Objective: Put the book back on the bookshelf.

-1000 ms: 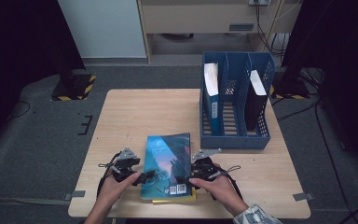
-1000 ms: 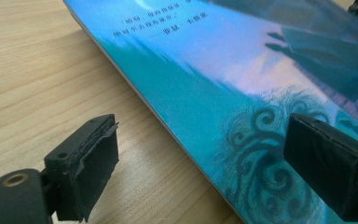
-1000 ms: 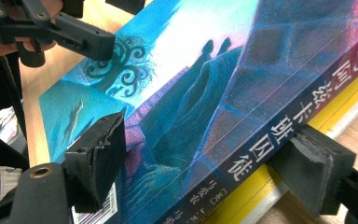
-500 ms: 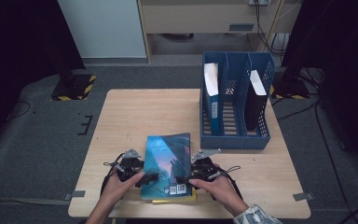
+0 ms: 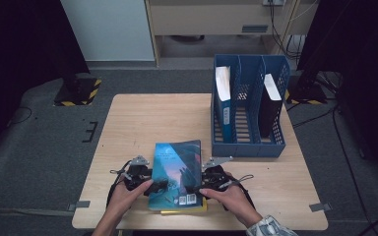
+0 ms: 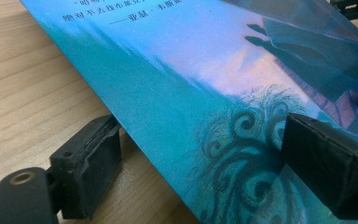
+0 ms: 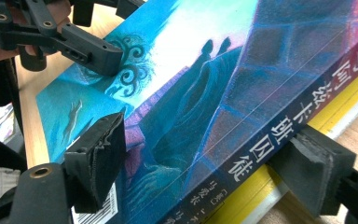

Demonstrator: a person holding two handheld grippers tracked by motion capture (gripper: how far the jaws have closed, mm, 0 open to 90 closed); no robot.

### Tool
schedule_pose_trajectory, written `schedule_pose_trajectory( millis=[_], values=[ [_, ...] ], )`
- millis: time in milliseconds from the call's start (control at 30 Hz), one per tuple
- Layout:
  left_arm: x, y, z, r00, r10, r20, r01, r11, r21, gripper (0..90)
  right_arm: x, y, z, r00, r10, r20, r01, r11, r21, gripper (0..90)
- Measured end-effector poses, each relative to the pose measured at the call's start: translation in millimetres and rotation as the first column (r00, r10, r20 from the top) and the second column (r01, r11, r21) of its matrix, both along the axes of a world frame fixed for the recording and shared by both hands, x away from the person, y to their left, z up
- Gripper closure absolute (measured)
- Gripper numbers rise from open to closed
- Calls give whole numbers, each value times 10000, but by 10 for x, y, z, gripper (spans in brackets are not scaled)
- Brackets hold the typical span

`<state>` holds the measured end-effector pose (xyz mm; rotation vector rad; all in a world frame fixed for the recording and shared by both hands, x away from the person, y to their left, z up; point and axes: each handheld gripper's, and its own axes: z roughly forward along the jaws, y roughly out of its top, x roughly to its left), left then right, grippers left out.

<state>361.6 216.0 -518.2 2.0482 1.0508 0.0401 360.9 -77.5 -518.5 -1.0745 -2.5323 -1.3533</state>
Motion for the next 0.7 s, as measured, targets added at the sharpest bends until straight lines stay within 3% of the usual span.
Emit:
schedule_pose_trajectory(
  millis=[133,367,700],
  values=[
    [13,59,21,9995,307,53,-306,9994,-182,210,11,12,22,9998,-75,-179,74,9999,-85,204],
    [35,108,60,9998,165,98,-164,9998,-134,322,45,31,66,9994,241,-264,-253,9985,-492,200],
    [102,133,87,9999,-139,-17,139,9999,70,363,120,215,189,9969,706,-333,-730,9944,-764,213]
  ],
)
